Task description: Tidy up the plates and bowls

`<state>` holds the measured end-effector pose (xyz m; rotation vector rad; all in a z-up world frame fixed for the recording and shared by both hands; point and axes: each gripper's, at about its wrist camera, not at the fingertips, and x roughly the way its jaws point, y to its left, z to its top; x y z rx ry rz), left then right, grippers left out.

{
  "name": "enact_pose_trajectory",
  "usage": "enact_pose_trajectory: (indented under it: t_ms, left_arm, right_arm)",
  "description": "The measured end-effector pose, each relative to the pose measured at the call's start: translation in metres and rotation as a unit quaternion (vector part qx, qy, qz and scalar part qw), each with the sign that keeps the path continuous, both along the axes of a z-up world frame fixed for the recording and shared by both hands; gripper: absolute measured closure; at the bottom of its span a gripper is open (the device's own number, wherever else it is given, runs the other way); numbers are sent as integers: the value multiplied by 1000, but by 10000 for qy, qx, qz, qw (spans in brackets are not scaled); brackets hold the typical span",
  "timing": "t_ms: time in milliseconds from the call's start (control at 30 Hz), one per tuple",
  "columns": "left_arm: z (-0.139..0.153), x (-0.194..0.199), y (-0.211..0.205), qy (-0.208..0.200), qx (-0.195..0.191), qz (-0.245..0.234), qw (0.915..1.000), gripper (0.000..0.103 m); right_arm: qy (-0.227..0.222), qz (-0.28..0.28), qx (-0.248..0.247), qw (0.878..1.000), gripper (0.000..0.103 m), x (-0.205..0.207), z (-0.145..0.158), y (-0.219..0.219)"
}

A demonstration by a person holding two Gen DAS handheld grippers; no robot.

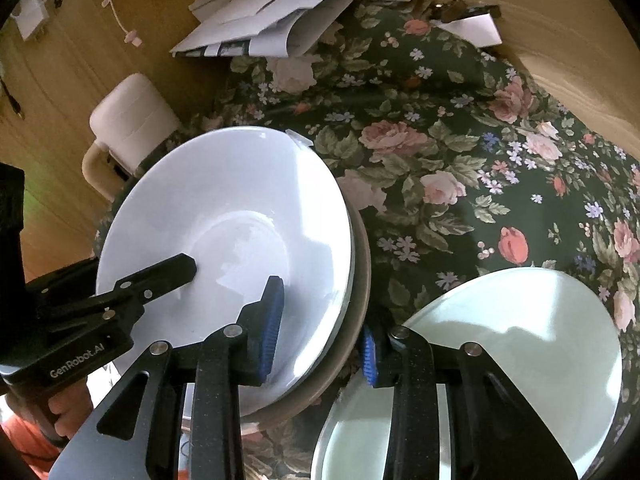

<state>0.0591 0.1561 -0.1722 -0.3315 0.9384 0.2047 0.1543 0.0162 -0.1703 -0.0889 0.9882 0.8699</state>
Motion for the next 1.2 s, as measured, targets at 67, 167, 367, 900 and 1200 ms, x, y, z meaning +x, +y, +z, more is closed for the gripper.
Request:
enact_pose_trajectory:
  t_ms: [67, 167, 367, 900, 1200]
  left_arm:
    - [2, 0, -1, -18, -24, 13, 10000, 67]
    - [9, 1, -5, -112, 30, 8, 9999, 67]
    - [26, 6, -17, -337, 68, -99, 9994, 67]
    - [39, 25, -74, -528, -13, -677, 9963, 67]
    - [41, 30, -105, -519, 11, -971, 9939, 67]
  right_arm:
    - [-42, -44, 59, 10000, 72, -1, 4, -3]
    - [-84, -108, 164, 9998, 72, -2, 11, -9]
    - [-294, -291, 343, 9986, 72, -4, 28, -28]
    - [-468, -938, 472, 9934, 72, -2, 41, -98]
    - [-467, -1205, 480, 9904, 72, -6, 37, -133]
